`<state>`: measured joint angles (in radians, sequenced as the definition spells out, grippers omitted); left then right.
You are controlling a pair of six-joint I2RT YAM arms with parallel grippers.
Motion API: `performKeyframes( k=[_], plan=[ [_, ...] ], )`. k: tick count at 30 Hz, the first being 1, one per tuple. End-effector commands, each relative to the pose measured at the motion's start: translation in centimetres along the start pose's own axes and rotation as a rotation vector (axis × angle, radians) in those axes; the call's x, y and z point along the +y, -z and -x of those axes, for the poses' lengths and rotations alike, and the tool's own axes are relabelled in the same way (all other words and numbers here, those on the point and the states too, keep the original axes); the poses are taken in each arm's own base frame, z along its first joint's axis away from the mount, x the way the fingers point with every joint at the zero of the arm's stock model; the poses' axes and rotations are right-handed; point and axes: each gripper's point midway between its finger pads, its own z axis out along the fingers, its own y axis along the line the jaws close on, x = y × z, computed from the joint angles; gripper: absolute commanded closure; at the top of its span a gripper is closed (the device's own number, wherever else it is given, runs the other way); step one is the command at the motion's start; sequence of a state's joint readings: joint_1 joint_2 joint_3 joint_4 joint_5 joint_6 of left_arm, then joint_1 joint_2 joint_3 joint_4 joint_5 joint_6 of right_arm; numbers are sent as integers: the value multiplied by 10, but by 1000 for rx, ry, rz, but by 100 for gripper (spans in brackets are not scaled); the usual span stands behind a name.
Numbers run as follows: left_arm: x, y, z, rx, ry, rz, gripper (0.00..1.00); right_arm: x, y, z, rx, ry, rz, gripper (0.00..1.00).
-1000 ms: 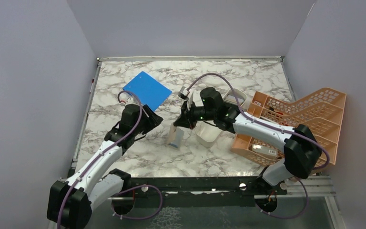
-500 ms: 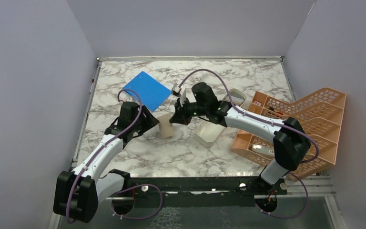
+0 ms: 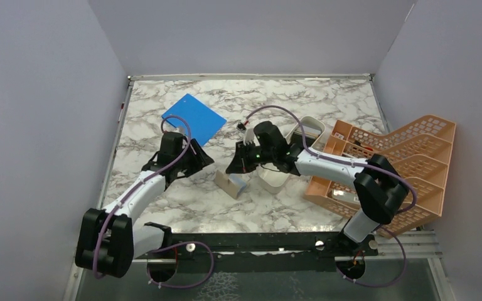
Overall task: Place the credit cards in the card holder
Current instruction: Open the card holder at the center of the board.
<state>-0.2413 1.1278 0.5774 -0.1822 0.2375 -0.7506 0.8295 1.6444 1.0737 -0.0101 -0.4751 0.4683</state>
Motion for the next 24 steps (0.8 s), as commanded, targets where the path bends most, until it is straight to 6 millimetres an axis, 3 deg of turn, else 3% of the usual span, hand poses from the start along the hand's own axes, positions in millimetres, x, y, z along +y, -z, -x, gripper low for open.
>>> performKeyframes(
  k=[1,3,5,11,16,20,24],
  plan=[
    [-6,-10,-6,70,-5,-32,41,3,-15,0,-116,-263,-7,93],
    [-3,-14,-8,98,-11,-13,41,0,-25,-3,-122,-312,-17,89],
    [0,-15,-9,111,-12,5,41,5,-33,-3,-125,-328,4,79],
    [17,-11,-9,91,11,104,41,15,-35,-5,-124,-285,19,62],
    [21,2,-13,74,50,129,42,9,-35,-32,-62,-266,17,55],
    [22,12,-28,99,101,115,42,19,-32,-57,8,-232,61,50],
    [15,20,-39,124,166,72,41,23,-26,-70,14,-227,75,44]
  ],
)
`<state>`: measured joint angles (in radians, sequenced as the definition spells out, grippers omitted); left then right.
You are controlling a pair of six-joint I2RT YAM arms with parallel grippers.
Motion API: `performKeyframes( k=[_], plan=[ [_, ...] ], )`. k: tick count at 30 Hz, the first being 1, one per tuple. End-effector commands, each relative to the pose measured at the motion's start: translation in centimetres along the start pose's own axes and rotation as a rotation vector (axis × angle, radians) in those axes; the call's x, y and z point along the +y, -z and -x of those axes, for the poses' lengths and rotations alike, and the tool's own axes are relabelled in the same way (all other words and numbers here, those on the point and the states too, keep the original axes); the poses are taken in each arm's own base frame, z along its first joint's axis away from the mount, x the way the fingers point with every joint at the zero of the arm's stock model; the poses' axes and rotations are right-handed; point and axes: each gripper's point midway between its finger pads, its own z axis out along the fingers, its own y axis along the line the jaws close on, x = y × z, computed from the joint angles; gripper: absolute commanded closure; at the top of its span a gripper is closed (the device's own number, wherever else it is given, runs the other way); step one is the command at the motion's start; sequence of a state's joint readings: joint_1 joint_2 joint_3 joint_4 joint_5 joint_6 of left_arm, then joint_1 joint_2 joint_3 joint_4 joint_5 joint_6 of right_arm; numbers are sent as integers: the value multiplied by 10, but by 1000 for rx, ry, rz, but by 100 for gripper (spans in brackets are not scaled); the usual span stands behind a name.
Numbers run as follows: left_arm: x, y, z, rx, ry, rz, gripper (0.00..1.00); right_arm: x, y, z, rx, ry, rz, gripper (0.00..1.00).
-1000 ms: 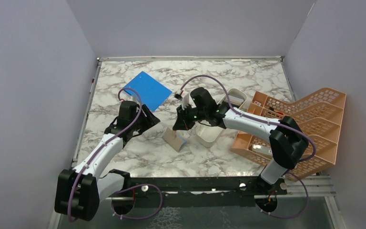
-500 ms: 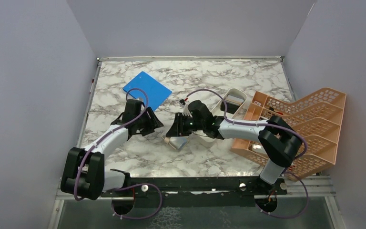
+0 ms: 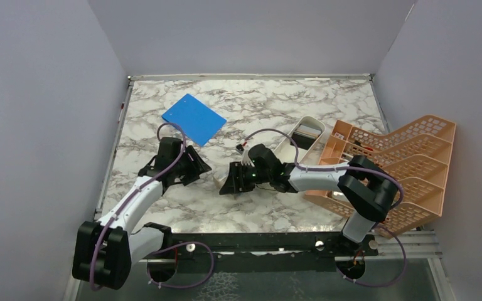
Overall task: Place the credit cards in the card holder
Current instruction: Open the card holder at the center of the board.
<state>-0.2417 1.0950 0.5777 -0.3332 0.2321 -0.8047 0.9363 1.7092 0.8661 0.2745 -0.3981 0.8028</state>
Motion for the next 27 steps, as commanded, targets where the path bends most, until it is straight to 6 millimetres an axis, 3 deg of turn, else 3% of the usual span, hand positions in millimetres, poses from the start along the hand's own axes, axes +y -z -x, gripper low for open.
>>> performKeyframes(
  k=[1,6,9,13,17,22,27],
  plan=[
    [1,9,-20,58,92,-21,40,18,9,-13,10,54,77,41],
    [-1,18,-28,67,117,-45,40,31,1,-35,46,102,117,36],
    [-3,22,-32,69,134,-62,40,35,-1,-31,22,121,106,36],
    [-1,22,-36,72,148,-68,38,22,-8,-23,-19,125,38,37],
    [3,18,-43,100,152,-69,39,18,-15,-21,-32,108,35,46],
    [-4,11,-44,107,148,-117,45,14,-23,-16,-71,89,32,49],
    [-9,3,-37,97,88,-142,61,9,-21,-14,-72,101,-11,46]
  ],
)
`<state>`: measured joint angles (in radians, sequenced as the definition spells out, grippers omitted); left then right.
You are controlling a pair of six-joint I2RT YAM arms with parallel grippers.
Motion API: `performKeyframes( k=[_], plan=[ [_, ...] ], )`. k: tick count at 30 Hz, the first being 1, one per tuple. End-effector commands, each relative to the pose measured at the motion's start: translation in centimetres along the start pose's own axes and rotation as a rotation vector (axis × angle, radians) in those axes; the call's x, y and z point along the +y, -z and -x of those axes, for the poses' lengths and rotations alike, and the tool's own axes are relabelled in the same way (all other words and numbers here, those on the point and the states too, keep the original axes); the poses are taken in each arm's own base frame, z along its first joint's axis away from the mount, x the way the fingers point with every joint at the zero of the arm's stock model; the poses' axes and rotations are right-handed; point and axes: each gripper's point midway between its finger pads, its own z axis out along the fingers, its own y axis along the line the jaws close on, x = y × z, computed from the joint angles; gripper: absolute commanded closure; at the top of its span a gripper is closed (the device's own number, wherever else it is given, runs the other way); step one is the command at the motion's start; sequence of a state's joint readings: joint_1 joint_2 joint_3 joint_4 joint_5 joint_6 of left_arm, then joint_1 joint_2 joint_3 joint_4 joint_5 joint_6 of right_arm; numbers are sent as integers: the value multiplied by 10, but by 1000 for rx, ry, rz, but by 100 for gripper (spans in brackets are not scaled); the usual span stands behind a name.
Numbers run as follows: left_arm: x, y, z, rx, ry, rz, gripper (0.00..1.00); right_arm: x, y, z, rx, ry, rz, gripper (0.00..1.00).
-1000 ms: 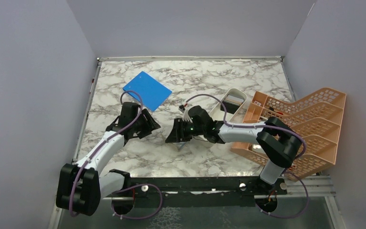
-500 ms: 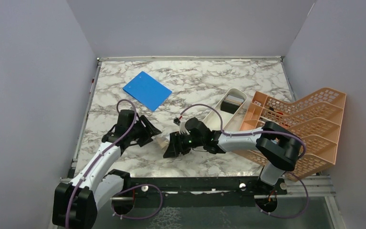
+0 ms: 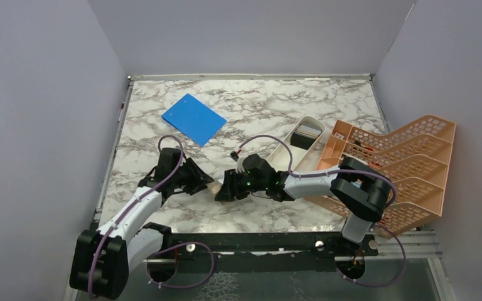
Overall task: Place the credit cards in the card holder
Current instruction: Open the card holder at the center of the board.
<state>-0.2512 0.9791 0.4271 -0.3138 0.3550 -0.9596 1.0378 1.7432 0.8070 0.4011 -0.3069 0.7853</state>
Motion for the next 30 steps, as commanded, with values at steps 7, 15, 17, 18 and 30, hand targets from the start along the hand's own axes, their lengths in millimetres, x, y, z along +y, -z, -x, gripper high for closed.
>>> performKeyframes(
  k=[7,15,17,18,30],
  plan=[
    [-10,-12,8,19,-181,-43,96,-9,25,29,-64,75,-198,34],
    [-23,-22,20,105,-431,-54,99,-26,33,30,-78,57,-301,24],
    [-21,-26,18,144,-463,-53,99,-33,29,27,-72,37,-323,21],
    [-19,-28,16,158,-464,-54,99,-35,27,27,-69,31,-332,19],
    [-24,-28,6,242,-513,-109,100,-44,21,44,-136,36,-395,11]
  ],
)
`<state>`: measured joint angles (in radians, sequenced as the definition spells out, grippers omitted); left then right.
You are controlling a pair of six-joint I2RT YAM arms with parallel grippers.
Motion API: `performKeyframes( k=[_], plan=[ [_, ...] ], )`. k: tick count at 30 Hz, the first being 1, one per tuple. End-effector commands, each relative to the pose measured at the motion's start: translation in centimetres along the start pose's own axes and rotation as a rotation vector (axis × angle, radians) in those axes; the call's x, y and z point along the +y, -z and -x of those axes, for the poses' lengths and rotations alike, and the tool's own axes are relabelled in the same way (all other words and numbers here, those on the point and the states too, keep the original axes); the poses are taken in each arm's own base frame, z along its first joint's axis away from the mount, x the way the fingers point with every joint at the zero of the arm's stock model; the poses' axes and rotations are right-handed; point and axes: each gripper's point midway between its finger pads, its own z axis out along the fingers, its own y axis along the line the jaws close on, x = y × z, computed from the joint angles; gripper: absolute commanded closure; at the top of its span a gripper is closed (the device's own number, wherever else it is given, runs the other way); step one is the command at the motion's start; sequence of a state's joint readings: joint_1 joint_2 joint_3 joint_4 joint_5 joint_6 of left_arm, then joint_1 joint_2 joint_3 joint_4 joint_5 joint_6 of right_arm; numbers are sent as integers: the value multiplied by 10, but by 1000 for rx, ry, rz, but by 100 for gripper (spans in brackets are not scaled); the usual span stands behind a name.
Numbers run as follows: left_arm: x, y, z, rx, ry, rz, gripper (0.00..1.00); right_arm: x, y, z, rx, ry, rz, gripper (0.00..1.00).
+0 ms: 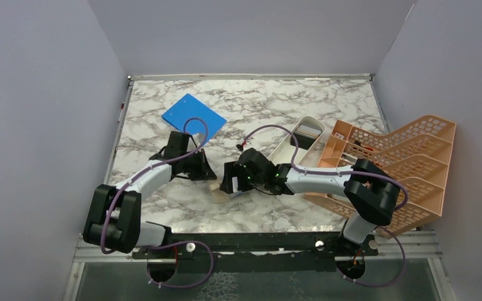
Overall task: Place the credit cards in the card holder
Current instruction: Open the card holder at the center of the board.
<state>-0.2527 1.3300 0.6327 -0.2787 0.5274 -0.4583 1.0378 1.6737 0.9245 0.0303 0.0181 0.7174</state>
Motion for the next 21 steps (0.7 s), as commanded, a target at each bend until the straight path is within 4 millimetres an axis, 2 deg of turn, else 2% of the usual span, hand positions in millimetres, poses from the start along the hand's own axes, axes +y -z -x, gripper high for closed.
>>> performKeyframes(
  k=[1,9,12,14,19,21],
  plan=[
    [-8,0,0,50,-59,-45,100,0,-5,11,-44,-15,-28,10],
    [-6,-2,1,53,-59,-37,100,2,-19,-1,5,-45,-6,10],
    [-4,-3,1,52,-59,-29,100,8,-20,1,-2,-51,27,10],
    [-2,-4,1,59,-54,-25,100,17,-18,2,-4,-55,74,10],
    [-3,-7,5,60,-54,-23,100,58,-7,5,-5,-69,299,11],
    [-4,-7,8,57,-55,-25,97,69,-3,4,-4,-80,376,11]
  ],
)
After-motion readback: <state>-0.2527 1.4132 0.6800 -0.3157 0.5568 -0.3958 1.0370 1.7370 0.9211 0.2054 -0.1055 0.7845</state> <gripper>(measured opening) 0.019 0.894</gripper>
